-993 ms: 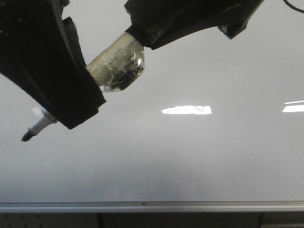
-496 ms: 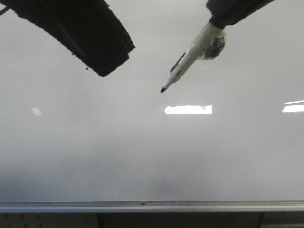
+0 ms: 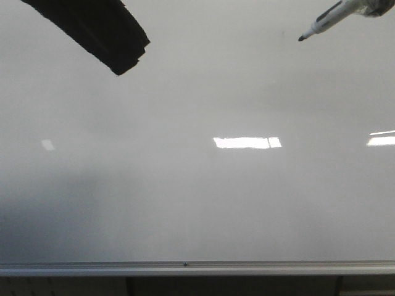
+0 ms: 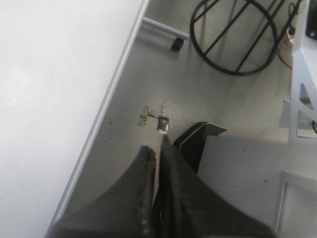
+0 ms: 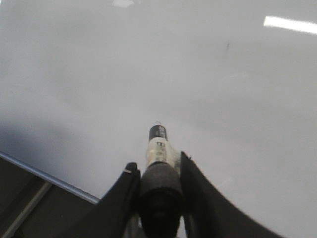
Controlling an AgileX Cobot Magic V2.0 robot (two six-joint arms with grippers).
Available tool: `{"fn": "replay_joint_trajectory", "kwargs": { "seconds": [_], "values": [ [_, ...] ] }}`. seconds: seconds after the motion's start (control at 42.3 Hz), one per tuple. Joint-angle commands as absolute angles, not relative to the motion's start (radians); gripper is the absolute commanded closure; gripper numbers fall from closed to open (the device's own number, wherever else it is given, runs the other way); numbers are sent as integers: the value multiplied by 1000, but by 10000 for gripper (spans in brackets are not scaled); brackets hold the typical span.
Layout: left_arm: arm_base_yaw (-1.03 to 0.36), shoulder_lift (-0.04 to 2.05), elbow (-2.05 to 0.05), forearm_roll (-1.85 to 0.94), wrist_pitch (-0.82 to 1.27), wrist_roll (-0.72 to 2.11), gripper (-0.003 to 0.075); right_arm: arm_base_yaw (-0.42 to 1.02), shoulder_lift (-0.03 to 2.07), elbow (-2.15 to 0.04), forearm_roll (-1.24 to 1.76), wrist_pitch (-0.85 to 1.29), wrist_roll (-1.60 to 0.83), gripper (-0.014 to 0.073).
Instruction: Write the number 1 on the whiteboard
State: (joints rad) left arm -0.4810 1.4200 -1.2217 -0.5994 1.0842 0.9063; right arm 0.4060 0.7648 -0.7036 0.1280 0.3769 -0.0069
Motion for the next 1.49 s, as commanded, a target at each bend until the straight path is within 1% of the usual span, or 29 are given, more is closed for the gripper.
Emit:
{"fn": "replay_joint_trajectory", "kwargs": {
  "seconds": [0.0,0.165,0.331,0.473,0.567,0.709,0.804,1.229,1.466],
  "values": [
    [-437,1385,-1254,-641,1000,820,741,406,736,-705,116,244,7,654],
    [-296,1300,-1212,-636,839,670,740,395,736,-698,115,153,8,654],
    [-186,1118,-1059,-579,600,598,740,281,736,-698,116,110,11,654],
    [-148,937,-887,-579,439,598,740,176,737,-698,116,92,11,654],
    [-148,837,-771,-579,361,598,741,149,741,-698,116,70,11,654],
    [-148,732,-661,-577,315,599,741,150,772,-698,116,41,11,654],
    [-148,696,-633,-577,298,599,741,150,809,-698,116,18,11,654],
    [-148,691,-628,-577,297,599,741,154,1037,-807,116,-87,11,654],
    [-148,691,-628,-577,297,599,741,171,1121,-906,116,-86,11,654]
  ]
}}
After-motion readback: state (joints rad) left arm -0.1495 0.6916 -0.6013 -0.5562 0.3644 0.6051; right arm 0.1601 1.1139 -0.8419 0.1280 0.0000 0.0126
